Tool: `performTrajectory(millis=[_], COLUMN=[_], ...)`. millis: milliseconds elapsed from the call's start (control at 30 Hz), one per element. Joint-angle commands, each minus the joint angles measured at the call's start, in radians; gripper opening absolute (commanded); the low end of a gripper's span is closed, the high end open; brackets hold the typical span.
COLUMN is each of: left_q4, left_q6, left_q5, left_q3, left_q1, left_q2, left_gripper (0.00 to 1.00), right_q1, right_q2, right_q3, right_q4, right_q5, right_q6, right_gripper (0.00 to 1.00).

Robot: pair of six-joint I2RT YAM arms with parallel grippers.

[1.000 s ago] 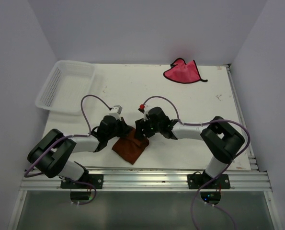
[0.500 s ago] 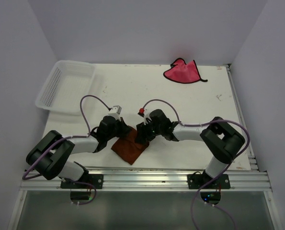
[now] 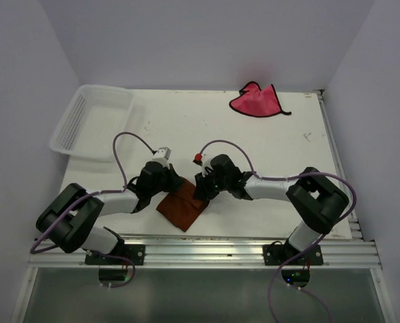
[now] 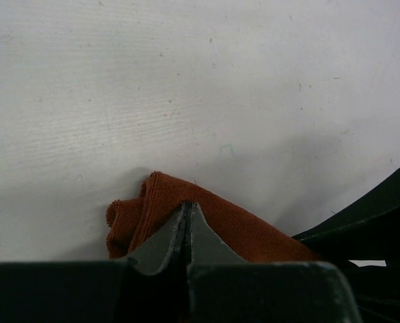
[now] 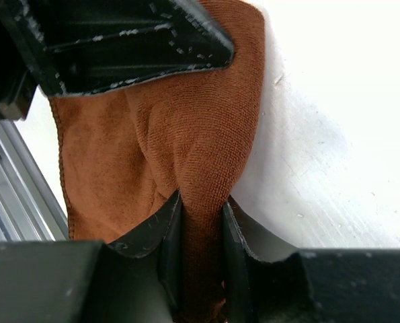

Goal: Roll the towels
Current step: Roll the towel

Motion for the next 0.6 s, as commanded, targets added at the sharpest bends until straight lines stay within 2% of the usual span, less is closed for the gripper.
performTrajectory(millis=[0,133,167,333,567], left_q4=[-0.080,-0.129,-0.142,-0.215,-0.246], left_q6=[0.060,0.065,0.066,0.075,0.063], left_q5=[-0.107,-0.107,-0.107,-0.115,-0.083], left_q3=[0.024,0.076,0.088,0.178,0.215], left_q1=[0.013,0.034,0.039,0.063,0.068], left_q2=[-0.010,-0.040,-0.054,-0.076,-0.094], left_gripper=[0.00,0.00,0.00,0.00,0.00], right_q1=[0.027,0.115,0.138,0.256,0.282], right_q2=[-0.053,-0.093,-0.100,-0.120,-0.088], right_q3=[-0.025,-0.019,-0.014,0.003,0.062], right_q4=[-0.115,-0.153,-0.172,-0.178,-0.264], right_q5=[0.042,0.205,0.312,0.590,0.890], right_q6=[-0.050,-0.090,-0.099,-0.096,-0.119], right_gripper=[0.14,0.07,0.07,0.05,0.05])
